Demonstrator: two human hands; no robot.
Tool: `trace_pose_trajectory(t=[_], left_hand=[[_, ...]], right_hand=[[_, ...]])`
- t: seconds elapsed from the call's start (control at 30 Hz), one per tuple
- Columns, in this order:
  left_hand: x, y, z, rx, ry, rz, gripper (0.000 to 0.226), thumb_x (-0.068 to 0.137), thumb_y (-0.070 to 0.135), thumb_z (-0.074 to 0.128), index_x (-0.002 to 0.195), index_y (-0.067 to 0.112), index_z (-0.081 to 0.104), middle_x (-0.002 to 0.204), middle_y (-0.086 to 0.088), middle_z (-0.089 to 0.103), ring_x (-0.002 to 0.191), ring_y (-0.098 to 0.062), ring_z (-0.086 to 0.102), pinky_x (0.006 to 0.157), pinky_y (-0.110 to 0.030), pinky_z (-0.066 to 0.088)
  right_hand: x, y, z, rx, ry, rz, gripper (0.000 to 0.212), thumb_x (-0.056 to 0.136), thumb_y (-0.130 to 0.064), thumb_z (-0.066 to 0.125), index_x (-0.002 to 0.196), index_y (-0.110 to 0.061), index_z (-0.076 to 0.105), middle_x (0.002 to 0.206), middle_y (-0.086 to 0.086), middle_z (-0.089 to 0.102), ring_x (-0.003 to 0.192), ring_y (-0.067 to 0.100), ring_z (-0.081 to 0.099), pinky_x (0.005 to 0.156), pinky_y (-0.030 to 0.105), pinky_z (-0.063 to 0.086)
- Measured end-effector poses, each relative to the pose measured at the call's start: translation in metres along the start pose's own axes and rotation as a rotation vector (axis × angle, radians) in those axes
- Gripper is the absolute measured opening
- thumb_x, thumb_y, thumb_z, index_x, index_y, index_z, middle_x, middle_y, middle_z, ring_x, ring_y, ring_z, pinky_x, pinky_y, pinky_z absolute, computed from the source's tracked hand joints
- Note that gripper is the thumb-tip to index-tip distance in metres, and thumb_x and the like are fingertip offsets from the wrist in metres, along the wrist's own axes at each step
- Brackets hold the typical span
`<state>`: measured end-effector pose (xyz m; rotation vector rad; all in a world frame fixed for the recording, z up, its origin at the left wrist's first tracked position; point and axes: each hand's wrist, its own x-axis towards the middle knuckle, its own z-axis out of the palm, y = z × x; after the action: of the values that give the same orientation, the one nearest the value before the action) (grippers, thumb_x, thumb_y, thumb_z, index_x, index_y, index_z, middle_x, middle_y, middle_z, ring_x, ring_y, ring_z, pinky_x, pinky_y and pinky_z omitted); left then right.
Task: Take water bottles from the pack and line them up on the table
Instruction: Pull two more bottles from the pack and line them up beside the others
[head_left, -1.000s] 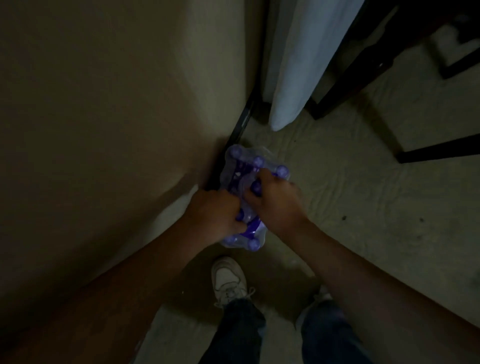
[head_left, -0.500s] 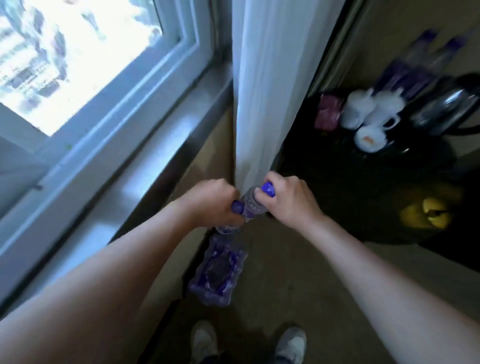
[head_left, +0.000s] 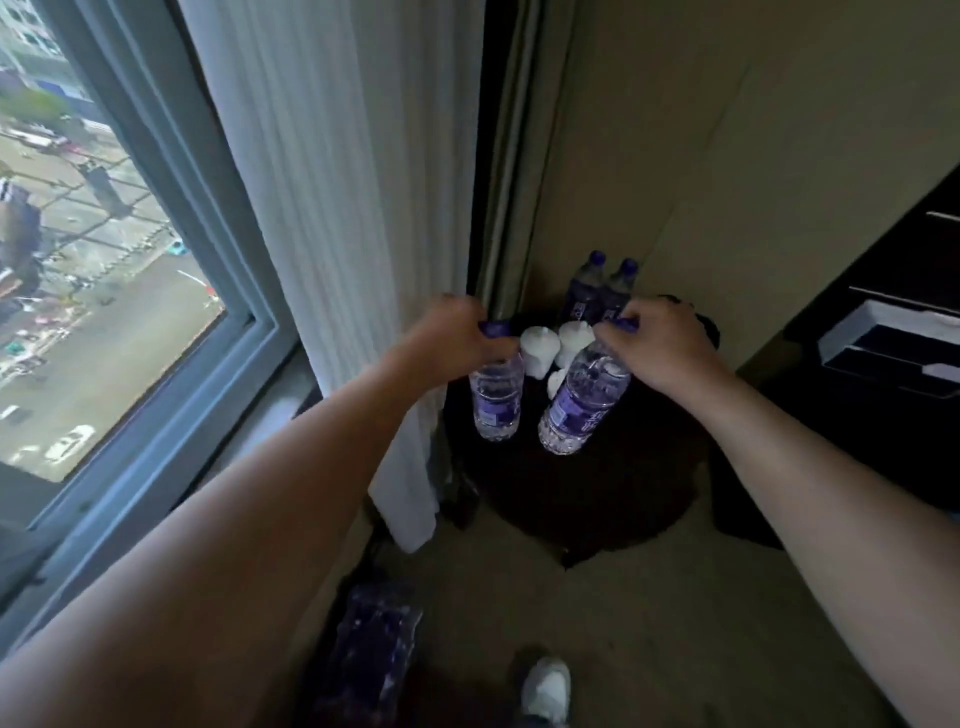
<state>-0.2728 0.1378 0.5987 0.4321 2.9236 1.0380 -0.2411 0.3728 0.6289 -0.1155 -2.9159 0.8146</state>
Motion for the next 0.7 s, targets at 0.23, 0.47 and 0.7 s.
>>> trace_pose_trajectory(t=[0.23,0.47,0.7], left_hand=[[0.060,0.018,0.102,-0.010,-0.180,-0.099,0.040,0.069,0.045,0.071,0.062,0.007,0.064,0.055,-0.004,0.054,0.057,-0.015,0.055,0.049,-0.026,0.039],[0.083,0.005,0.166,-0.081,-0.222,-0.182,0.036,0.068,0.040,0.076,0.048,0.019,0.055,0.050,0.005,0.056,0.053,-0.001,0.056,0.045,-0.009,0.034],[0.089,-0.001,0.180,-0.112,-0.195,-0.204,0.036,0.069,0.036,0.076,0.047,0.031,0.048,0.047,0.016,0.049,0.051,0.006,0.049,0.047,-0.009,0.029]], right_hand=[[0.047,0.100,0.026,0.035,-0.189,0.034,0.036,0.079,-0.031,0.065,0.072,0.003,0.056,0.064,0.015,0.055,0.061,0.029,0.055,0.053,0.030,0.032],[0.070,0.153,0.055,0.012,-0.354,0.102,0.031,0.078,-0.028,0.065,0.067,-0.007,0.045,0.065,0.012,0.049,0.060,0.025,0.052,0.055,0.032,0.035],[0.077,0.170,0.069,0.103,-0.351,0.253,0.034,0.083,-0.027,0.061,0.062,-0.007,0.043,0.054,0.007,0.042,0.044,0.020,0.042,0.051,0.030,0.037]])
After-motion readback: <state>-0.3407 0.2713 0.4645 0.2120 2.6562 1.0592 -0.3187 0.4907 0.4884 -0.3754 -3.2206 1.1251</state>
